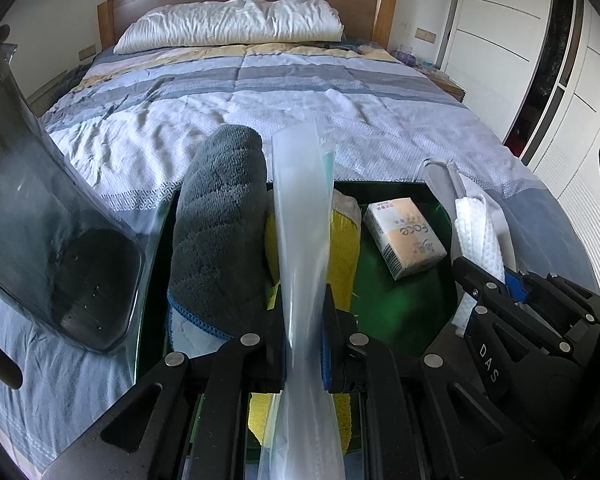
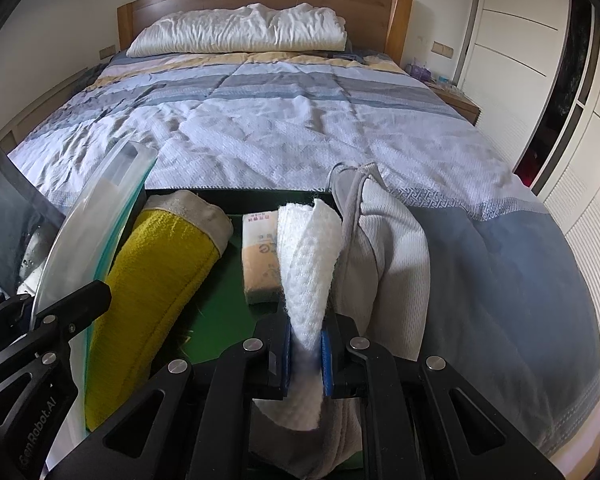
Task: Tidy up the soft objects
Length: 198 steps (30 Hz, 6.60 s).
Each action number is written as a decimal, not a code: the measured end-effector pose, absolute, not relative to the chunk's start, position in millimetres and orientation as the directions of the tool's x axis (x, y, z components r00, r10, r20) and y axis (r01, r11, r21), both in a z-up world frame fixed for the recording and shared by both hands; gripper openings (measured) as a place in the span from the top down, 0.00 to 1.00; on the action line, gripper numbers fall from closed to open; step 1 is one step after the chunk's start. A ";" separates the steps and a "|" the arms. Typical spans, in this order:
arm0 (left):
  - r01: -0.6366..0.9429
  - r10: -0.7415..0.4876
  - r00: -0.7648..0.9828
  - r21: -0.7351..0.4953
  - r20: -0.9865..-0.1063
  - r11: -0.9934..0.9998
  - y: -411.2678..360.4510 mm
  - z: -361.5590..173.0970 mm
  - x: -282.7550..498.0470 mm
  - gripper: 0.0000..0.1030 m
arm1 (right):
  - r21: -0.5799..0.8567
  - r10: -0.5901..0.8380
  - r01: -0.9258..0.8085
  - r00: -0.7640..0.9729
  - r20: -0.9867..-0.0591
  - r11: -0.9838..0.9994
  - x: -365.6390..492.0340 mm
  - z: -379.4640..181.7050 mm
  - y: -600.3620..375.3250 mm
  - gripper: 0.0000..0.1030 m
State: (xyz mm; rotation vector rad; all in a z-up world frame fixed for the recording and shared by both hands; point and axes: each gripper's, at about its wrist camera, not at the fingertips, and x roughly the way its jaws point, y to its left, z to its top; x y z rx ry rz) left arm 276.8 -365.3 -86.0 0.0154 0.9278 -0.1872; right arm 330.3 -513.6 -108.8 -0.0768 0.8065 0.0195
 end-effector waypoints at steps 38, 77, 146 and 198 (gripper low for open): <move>0.093 -0.112 0.569 -0.071 -0.815 0.993 -352.5 -87.2 282.5 0.88 | -0.083 -0.015 -0.067 0.684 -0.730 0.994 338.7 -103.6 -506.3 0.88; 0.099 -0.128 0.551 -0.088 -0.825 0.991 -354.9 -85.4 282.9 0.68 | -0.096 -0.032 -0.059 0.666 -0.745 0.994 343.3 -106.0 -508.0 0.81; -0.035 -0.148 0.566 -0.204 -0.811 0.978 -317.6 -67.6 252.6 0.02 | -0.183 -0.128 0.005 0.737 -0.664 0.983 298.1 -66.4 -510.6 0.00; 0.072 -0.082 0.804 -0.040 -0.589 0.997 -90.0 49.0 -51.7 0.02 | -0.125 -0.001 -0.062 0.891 -0.454 0.990 -132.5 42.4 -337.5 0.00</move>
